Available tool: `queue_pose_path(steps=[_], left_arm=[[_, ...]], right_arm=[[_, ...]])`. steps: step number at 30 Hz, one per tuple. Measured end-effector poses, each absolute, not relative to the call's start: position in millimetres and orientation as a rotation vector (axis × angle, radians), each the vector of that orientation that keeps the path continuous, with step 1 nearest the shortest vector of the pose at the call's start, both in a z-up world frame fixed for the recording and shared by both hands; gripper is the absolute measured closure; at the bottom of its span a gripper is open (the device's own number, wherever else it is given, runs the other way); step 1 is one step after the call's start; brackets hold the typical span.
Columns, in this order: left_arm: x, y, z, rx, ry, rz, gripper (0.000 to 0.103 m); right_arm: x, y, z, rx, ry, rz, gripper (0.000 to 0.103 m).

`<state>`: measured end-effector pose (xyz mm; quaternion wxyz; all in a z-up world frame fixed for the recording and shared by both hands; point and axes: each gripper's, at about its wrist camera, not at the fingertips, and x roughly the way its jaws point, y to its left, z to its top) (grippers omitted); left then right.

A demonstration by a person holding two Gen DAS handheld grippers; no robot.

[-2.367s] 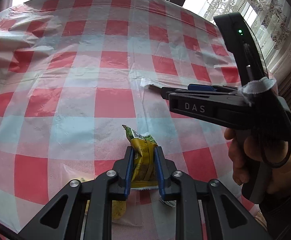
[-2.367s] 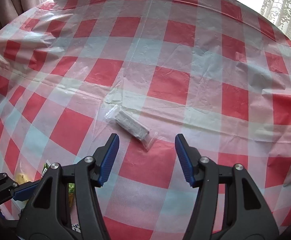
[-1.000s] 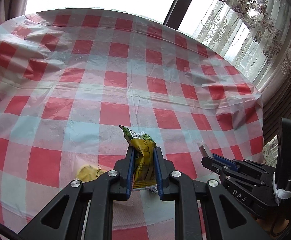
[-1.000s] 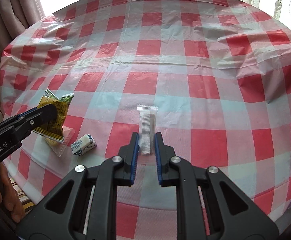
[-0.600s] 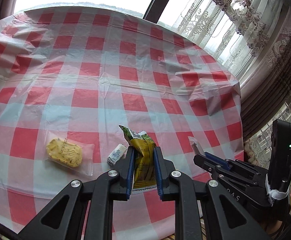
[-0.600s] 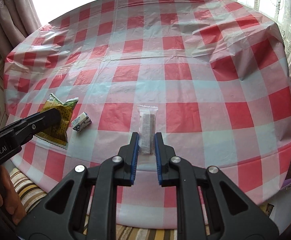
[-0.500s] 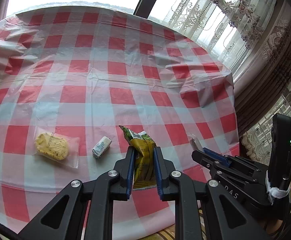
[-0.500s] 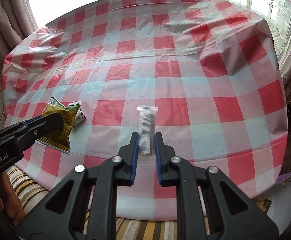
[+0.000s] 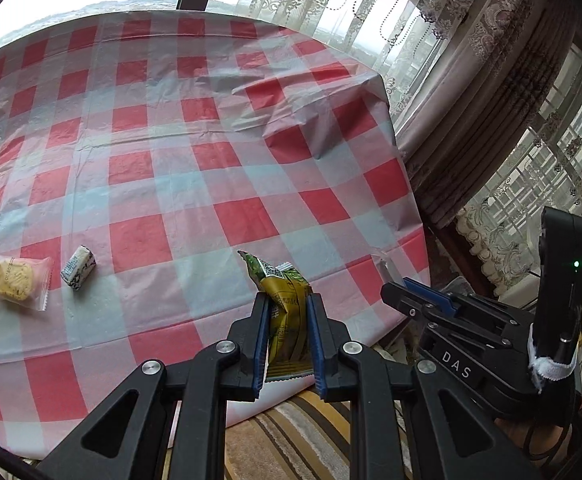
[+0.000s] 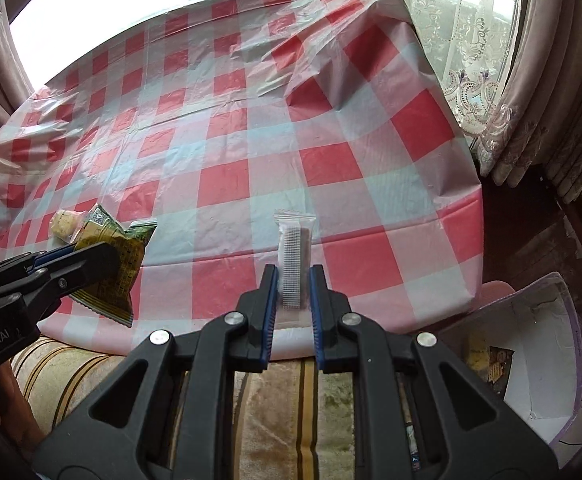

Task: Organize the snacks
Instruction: 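Carry both packages over the white box and open both tools to drop them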

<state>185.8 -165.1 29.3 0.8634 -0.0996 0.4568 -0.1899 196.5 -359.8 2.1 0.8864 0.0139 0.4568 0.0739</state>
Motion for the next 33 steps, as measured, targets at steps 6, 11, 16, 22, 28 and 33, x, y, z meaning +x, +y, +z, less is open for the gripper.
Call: queue_pose_path(steps=[6, 11, 16, 22, 28, 33], left_arm=[[182.7, -209.9, 26.7, -0.17, 0.997, -0.492, 0.084], [180.0, -247.7, 22.3, -0.151, 1.044, -0.578, 0.084], [176.0, -282.6, 16.4, -0.115, 1.087, -0.636, 0.084], [167.4, -314.5, 10.4, -0.068, 1.128, -0.695, 0.083], [161.0, -334.7, 5.7, -0.051, 1.171, -0.756, 0.079], [160.2, -338.0, 3.2, -0.038, 1.183, -0.749, 0.067]], right_arm=[[179.4, -413.2, -1.0, 0.073, 0.956, 0.061, 0.084], [170.0, -459.5, -2.7, 0.118, 0.956, -0.027, 0.084], [160.4, -494.4, -3.2, 0.152, 0.95, -0.093, 0.084], [153.3, -522.4, -7.5, 0.186, 0.956, -0.146, 0.083], [151.3, -531.4, -10.2, 0.193, 0.968, -0.183, 0.066], [150.2, -531.4, -9.2, 0.19, 0.955, -0.178, 0.048]])
